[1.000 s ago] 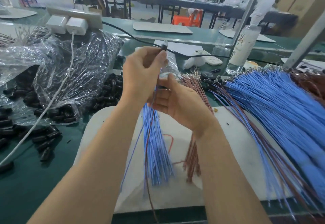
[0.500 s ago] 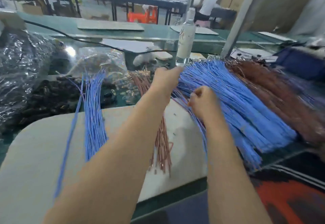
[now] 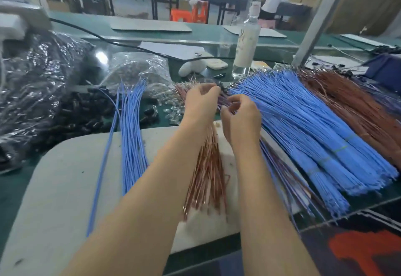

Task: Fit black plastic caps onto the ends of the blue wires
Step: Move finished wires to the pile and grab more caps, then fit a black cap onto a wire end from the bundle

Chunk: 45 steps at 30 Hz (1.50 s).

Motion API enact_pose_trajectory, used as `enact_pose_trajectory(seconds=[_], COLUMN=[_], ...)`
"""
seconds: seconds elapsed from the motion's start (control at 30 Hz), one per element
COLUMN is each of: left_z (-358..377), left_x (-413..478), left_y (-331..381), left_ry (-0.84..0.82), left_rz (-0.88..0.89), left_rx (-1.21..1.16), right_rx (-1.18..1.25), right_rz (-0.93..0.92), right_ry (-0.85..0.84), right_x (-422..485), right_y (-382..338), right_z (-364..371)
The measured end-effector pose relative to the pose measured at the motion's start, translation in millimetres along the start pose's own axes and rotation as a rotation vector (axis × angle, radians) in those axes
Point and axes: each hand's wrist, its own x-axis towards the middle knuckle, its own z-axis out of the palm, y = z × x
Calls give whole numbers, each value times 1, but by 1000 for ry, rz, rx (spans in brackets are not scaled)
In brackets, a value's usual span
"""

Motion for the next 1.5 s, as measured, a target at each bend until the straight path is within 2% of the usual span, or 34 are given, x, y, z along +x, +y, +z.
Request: enact_pose_trajectory(seconds=[0.1,0.2,0.33,0.47,0.57,0.7,0.77,0.83,0.9,0.97,1.0,1.13,1.2,1.27,1.37,1.5], left_z=[-45,-97,-165,-214,-235,-238,-231,-221,-209,-197,-192,-186,-187,-189,-194,-196], left_x=[-4,-6,-11,-17,-21,-22,-21,-19,-18,-19,-20,-18,-18,-16,-14,-15], left_y=[16,27,37,45,47,41,35,26,18,12,11,6,5,7,14,19], left_ry=[174,292,470,560,597,610,590,479,281,125,105,196,237,299,354,317], left_rz=[84,102,128,124,104,117,143,141,101,79,83,96,77,42,-35,-122], left_rx=[-37,-132,-186,-274,-326,-270,-102,94,224,299,307,290,257,164,-155,-530], right_rx=[125,101,103,-113,-295,-250,-71,212,394,423,406,306,156,-20,-257,-360], right_rz=[-62,-150,-256,-389,-408,-412,-324,-192,-107,-88,-95,-166,-213,-246,-276,-303], right_ry=[-171,-365,-542,-612,-612,-514,-478,-439,-464,-545,-572,-543,-486,-538,-691,-702], right_x=[-16,-33,-54,-65,-71,-74,-69,-56,-44,-36,-35,-38,-41,-48,-67,-79], right_y=[-41,-76,-115,-139,-143,-141,-139,-137,-134,-131,-129,-123,-120,-119,-124,-132], right_z=[31,69,106,134,150,156,148,133,115,103,100,94,94,96,106,112])
